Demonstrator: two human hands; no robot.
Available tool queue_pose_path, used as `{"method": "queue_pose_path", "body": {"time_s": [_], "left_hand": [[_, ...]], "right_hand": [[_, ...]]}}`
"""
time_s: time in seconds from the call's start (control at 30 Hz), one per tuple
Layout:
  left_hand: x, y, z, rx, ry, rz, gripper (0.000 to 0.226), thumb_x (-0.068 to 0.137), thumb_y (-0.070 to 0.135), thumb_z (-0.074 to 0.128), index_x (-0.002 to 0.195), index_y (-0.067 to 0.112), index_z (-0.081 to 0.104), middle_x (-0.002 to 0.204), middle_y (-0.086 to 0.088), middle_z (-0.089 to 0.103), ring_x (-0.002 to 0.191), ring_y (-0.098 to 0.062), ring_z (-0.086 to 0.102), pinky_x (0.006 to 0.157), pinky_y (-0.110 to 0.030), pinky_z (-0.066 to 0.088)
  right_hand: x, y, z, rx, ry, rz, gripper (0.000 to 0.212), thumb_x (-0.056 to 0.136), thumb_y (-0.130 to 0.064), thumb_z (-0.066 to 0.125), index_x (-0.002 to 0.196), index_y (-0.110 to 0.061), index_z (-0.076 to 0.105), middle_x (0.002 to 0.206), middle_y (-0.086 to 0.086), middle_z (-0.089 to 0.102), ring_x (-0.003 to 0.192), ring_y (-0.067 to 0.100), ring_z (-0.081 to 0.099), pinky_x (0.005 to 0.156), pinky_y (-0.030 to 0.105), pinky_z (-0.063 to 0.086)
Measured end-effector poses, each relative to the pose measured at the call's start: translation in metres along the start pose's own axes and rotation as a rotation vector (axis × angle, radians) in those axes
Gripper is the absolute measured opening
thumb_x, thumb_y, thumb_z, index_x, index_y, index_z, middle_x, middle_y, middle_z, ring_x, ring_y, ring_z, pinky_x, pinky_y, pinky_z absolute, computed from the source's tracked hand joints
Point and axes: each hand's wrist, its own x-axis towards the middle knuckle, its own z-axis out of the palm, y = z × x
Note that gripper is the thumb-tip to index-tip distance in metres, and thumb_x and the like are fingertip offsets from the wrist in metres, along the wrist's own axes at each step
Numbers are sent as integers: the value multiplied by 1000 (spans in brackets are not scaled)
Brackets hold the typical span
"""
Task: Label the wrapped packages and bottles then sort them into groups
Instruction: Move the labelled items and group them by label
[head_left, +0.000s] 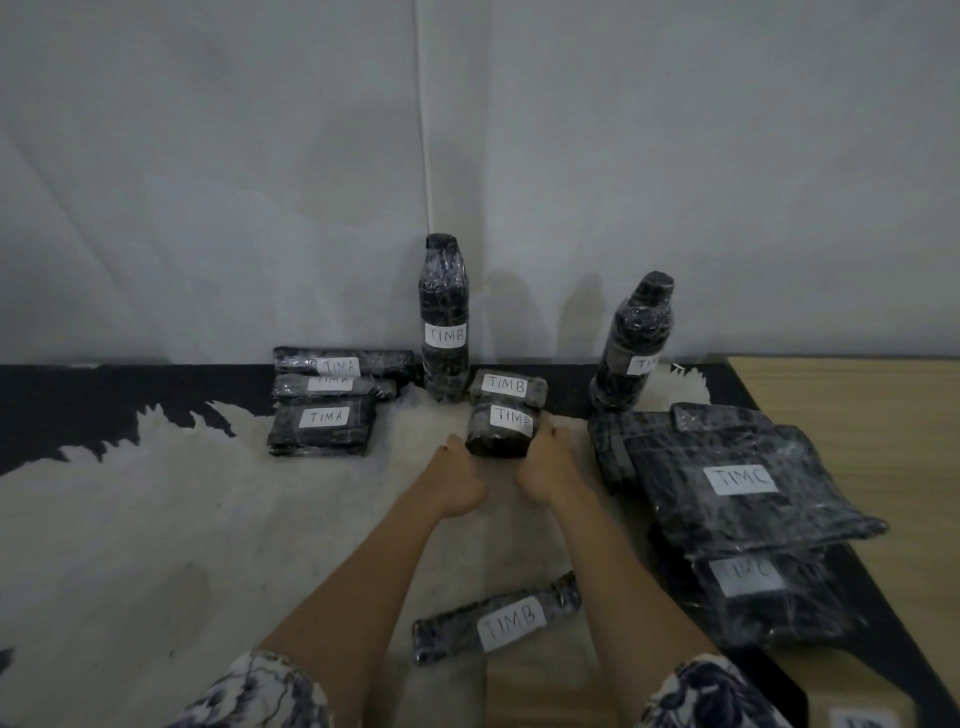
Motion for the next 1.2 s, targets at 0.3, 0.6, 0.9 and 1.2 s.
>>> {"method": "queue_pose_path", "body": {"time_s": [0.3,0.6,0.9,1.2], "left_hand": [[-59,0,-2,342,-476,-23,50,71,38,78,106,6,63,101,-13,60,91,-22,58,72,-31,47],[-70,-13,14,569,-462,32,52,68,30,81,110,5,67,116,-10,63,103,-29,58,86,-37,50],[-60,-24,7,558,169,51,32,90,23,53,122,19,54,121,-8,46,114,-28,45,93,-39,42],[-19,-34,11,216,360,-12,29,83,21,67,107,5,60,112,-12,51,103,-27,52,86,-32,47]], "right_hand": [[-51,15,-11,-78,-245,-11,29,70,-23,78,93,-10,65,96,8,65,92,24,62,75,32,51],[-79,24,-11,-269,-580,-105,39,64,-3,81,102,-7,72,101,9,70,84,19,60,68,25,48],[-63,30,7,-187,-33,-112,33,83,-27,67,112,-13,63,119,11,58,112,29,51,96,34,44],[-39,20,20,144,144,102,57,81,-22,72,129,-8,46,129,18,42,117,33,46,99,37,43]]}}
